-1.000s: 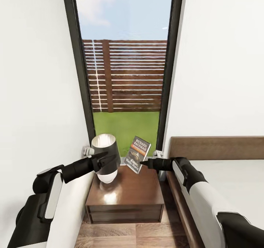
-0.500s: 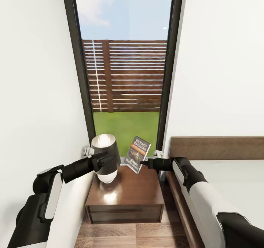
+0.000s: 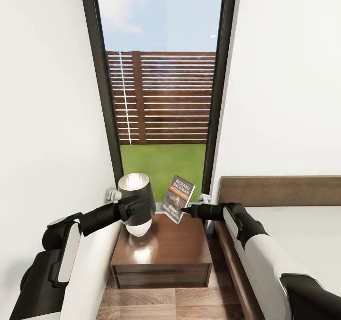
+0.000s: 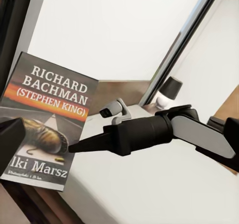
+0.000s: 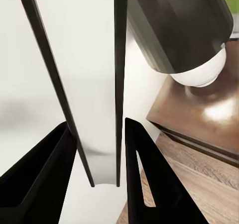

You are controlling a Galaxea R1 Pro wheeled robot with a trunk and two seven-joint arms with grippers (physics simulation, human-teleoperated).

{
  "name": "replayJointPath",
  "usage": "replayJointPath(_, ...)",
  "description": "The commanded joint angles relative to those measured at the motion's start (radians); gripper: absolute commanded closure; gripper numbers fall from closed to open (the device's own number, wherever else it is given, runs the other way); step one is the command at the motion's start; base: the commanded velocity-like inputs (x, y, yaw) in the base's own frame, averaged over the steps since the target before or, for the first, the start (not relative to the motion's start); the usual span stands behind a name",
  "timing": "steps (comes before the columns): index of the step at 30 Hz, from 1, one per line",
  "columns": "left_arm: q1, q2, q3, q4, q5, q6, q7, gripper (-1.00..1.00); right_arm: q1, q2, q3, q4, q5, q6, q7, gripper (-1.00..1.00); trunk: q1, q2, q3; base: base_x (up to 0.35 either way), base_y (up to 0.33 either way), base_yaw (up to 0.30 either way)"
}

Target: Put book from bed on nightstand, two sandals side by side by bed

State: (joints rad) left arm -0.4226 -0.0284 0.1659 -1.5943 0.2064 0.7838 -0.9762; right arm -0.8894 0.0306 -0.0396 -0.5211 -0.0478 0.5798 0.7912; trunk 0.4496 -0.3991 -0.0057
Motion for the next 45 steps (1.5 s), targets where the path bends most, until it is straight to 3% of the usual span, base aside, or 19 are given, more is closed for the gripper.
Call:
replayJointPath(1,0.0,-0.001,0.002,0.0,0.003,0.005,-0.005,-1.0,0.0,0.0,-0.004,0.0,-0.006,0.009,-0.001,1.0,0.0,-0.001,-0.001,0.0,0.0,0.0)
replayJointPath(16,0.002,-0.006,0.007,-0.003,0.011,-0.017,-0.144,-1.0,0.0,-0.004,-0.005,0.004,-0.003,0.011,-0.01,1.0,0.0,-0.001,-0.001,0.0,0.0,0.0)
replayJointPath(26,0.002,-0.009,0.006,-0.002,0.011,-0.08,-0.143,-1.0,0.0,-0.004,-0.006,0.004,-0.003,0.011,-0.012,1.0,0.0,-0.001,-0.001,0.0,0.0,0.0)
replayJointPath(36,0.001,-0.011,0.005,-0.001,0.011,-0.092,-0.074,-1.0,0.0,-0.001,-0.004,0.004,0.0,0.011,-0.013,1.0,0.0,-0.001,-0.001,0.076,-0.097,0.0)
replayJointPath(45,0.0,-0.01,0.003,-0.001,0.011,-0.092,-0.055,-1.0,0.0,0.0,-0.004,0.004,0.002,0.011,-0.013,1.0,0.0,-0.001,-0.001,0.232,-0.223,0.0)
